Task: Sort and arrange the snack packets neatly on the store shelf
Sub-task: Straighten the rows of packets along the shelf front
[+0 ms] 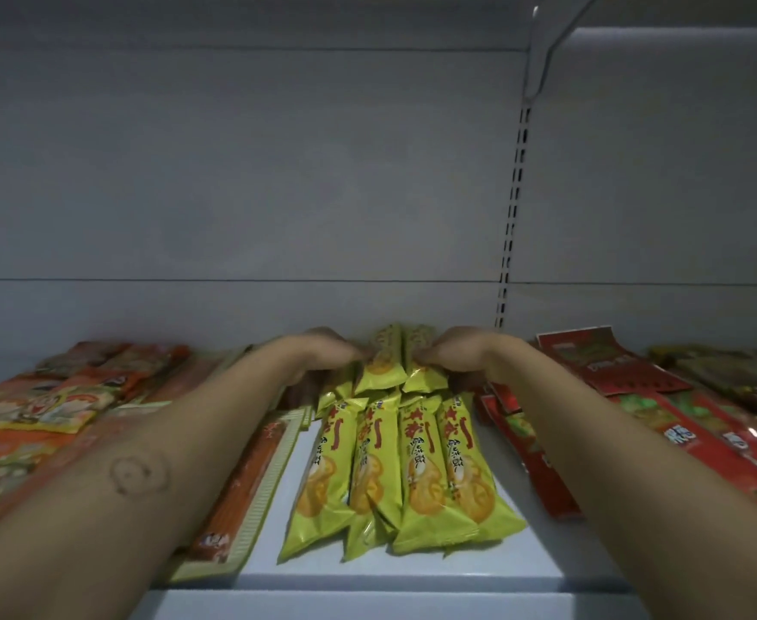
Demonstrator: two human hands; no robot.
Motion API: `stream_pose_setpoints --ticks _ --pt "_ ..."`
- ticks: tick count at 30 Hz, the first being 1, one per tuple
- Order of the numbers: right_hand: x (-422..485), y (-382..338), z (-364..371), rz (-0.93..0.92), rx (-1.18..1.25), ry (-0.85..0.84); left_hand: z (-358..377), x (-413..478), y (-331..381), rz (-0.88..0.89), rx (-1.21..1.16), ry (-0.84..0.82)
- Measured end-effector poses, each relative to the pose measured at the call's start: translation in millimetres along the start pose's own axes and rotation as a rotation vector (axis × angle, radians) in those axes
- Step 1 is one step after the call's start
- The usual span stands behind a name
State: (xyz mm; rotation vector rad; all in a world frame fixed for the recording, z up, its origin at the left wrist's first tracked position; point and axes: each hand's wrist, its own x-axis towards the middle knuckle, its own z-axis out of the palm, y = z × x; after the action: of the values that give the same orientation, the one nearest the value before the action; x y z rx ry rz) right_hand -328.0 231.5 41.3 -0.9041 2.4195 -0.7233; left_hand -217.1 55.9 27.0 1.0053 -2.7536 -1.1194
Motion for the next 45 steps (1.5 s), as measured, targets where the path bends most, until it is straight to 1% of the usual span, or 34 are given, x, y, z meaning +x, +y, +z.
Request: stream_pose_setpoints --ticks 2,7,12,18,23,25,31,33,36,38,40,42,45 --pt "2 1 -4 -0.008 0.014 -0.003 1 5 0 -0.004 -0.061 -0.005" --pt "6 6 -7 -0.025 0.020 0.009 8 7 1 0.027 -0.091 -0.002" --pt "10 11 -10 -0.031 -0.041 0.043 15 4 6 0.077 -0.049 0.024" --pt "8 12 -9 -0.033 -0.005 0.046 15 -3 9 0.087 0.012 -0.026" --pt "5 12 -8 -0.019 -0.084 0.077 16 -11 10 0.105 0.142 -0.031" --pt "0 11 -8 -0.019 -0.129 0.115 14 -18 13 0.127 0.184 -0.037" --pt "-40 8 -16 -0.104 -0.236 0.247 -3 -56 14 0.163 0.387 0.046" --pt "-61 8 -20 -0.113 -0.229 0.266 -7 -73 8 0.164 0.468 0.056" --pt "-92 11 -16 -0.065 -0.204 0.204 -7 -100 2 0.204 0.588 0.055" --pt "-109 11 -6 -0.042 -0.270 0.133 -2 -116 -1 0.222 0.635 0.011" --pt "-122 9 9 -0.025 -0.292 0.064 4 -127 -3 0.229 0.595 -0.064" --pt "-130 6 22 -0.019 -0.206 0.023 12 -132 -2 0.238 0.520 -0.099" --pt "-133 2 34 -0.053 -0.245 0.087 21 -133 -2 0.254 0.385 -0.099"
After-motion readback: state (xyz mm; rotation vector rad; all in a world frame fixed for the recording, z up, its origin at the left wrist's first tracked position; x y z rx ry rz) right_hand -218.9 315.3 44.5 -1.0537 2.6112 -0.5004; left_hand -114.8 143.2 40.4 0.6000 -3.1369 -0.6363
